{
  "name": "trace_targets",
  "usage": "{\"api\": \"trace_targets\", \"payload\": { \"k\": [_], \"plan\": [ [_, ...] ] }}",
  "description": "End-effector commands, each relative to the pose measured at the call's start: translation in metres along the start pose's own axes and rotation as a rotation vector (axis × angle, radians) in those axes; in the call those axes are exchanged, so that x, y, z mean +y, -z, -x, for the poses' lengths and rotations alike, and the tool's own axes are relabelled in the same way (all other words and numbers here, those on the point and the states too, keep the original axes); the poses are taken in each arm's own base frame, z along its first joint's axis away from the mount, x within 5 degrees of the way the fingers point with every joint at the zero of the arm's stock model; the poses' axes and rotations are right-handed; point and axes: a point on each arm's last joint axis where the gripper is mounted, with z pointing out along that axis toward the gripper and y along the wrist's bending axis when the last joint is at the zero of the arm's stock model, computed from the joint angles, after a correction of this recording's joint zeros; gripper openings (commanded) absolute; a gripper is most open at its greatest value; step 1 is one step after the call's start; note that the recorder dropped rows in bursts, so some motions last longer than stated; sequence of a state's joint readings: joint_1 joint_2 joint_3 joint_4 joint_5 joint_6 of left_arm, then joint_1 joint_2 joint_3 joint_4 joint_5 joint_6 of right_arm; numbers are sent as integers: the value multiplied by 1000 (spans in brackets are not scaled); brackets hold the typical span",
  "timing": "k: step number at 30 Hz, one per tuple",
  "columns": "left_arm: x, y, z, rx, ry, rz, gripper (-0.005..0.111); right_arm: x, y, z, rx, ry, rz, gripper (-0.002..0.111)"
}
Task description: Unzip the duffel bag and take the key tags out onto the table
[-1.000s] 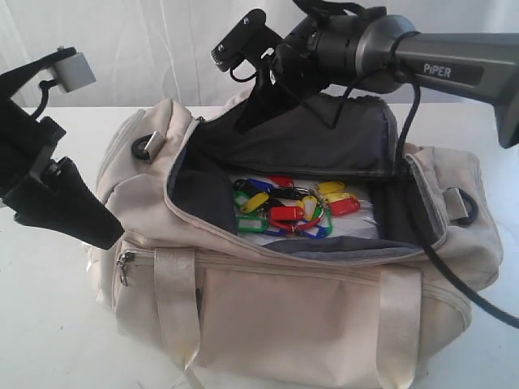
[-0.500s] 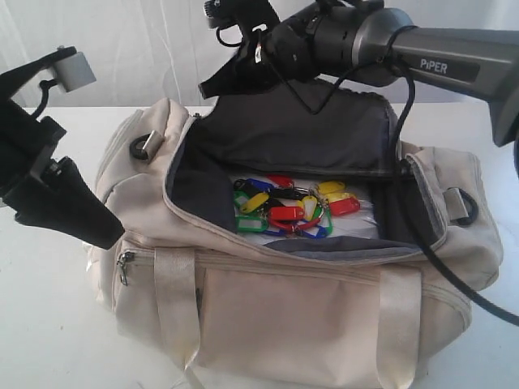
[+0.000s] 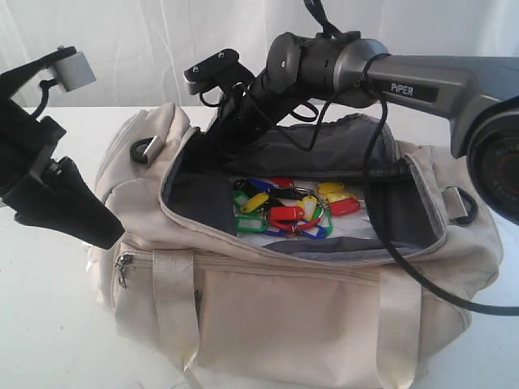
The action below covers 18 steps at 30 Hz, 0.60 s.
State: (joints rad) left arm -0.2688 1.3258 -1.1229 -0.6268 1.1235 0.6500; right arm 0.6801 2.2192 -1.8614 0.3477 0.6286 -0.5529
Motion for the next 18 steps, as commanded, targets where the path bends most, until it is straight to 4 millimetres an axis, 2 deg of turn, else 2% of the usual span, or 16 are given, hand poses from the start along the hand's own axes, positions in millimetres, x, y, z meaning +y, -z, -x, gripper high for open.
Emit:
{"api": "trace_targets", "payload": {
  "k": [1, 6, 10, 13, 17, 18],
  "plan": [
    [-6, 1, -1, -1, -6, -31, 0, 0, 18, 16, -26, 28, 15, 0],
    [-6, 1, -2, 0, -6, -33, 0, -2, 62, 43, -123, 87, -52, 0],
    [-6, 1, -2, 0, -6, -33, 0, -3, 113, 58, -154, 96, -150, 0],
    [-6, 1, -2, 0, -6, -33, 0, 0, 151, 62, -142, 99, -191, 0],
    [-6, 1, -2, 0, -6, -33, 0, 5, 192, 61, -107, 105, -218, 0],
    [-6, 1, -2, 0, -11, -33, 0, 9, 213, 57, -64, 93, -225, 0]
  ]
}}
